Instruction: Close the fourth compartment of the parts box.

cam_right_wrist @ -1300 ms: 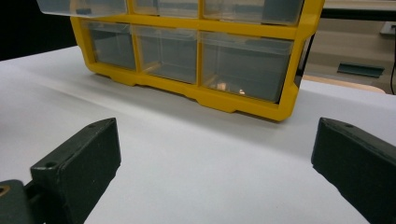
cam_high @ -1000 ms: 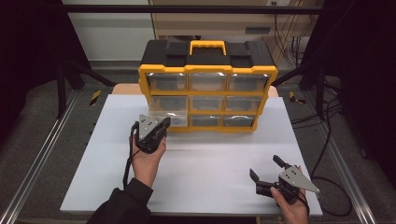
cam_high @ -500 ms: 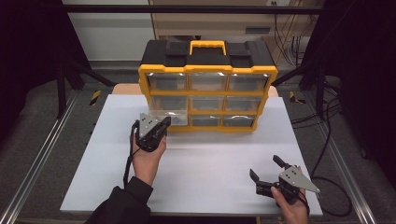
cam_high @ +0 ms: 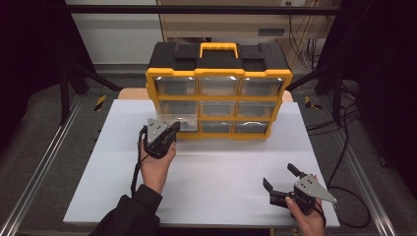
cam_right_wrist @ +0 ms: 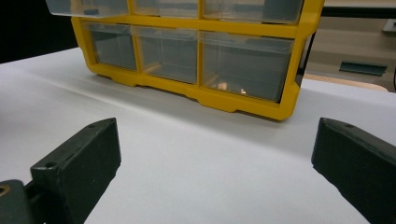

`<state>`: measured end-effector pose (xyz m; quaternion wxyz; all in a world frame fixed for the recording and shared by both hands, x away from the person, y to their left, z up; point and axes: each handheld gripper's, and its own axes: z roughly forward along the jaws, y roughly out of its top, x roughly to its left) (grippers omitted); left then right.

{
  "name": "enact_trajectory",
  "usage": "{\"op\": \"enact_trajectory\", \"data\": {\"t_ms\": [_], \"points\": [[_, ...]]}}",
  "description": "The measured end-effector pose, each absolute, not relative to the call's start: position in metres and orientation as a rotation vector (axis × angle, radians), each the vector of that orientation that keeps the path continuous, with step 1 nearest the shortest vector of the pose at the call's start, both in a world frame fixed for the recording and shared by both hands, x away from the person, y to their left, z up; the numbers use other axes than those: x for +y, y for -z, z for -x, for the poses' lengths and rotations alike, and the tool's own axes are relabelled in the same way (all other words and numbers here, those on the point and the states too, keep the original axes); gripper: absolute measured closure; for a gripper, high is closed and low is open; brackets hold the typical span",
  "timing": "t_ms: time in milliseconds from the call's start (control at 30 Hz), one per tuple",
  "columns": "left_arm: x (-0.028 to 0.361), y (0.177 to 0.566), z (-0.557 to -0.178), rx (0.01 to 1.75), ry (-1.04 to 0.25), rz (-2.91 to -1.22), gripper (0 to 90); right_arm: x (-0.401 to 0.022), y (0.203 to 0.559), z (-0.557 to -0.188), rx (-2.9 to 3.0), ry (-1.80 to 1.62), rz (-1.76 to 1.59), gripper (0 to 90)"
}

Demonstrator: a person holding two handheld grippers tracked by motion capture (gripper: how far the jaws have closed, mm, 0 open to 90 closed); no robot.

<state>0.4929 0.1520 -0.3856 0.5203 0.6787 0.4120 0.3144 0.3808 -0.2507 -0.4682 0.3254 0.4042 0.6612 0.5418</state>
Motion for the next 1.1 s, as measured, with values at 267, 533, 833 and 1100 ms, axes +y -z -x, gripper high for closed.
{"op": "enact_trajectory", "data": {"t_ms": [267,533,833,1100], "points": [[0.1516,0.385,-0.4951,0.982,-0.748,-1.63,90.0,-0.2508,0.4683,-0.3808,1.733,-1.421,-1.055,1.6],[0.1517,0.3843,-0.4973,0.985,-0.742,-1.631,90.0,-0.2509,0.4683,-0.3808,1.732,-1.422,-1.056,1.6],[0.1515,0.3832,-0.4998,0.988,-0.742,-1.632,90.0,-0.2511,0.4684,-0.381,1.732,-1.423,-1.055,1.6],[0.1521,0.3824,-0.5024,0.99,-0.744,-1.63,90.0,-0.251,0.4685,-0.3811,1.734,-1.422,-1.056,1.6]]}}
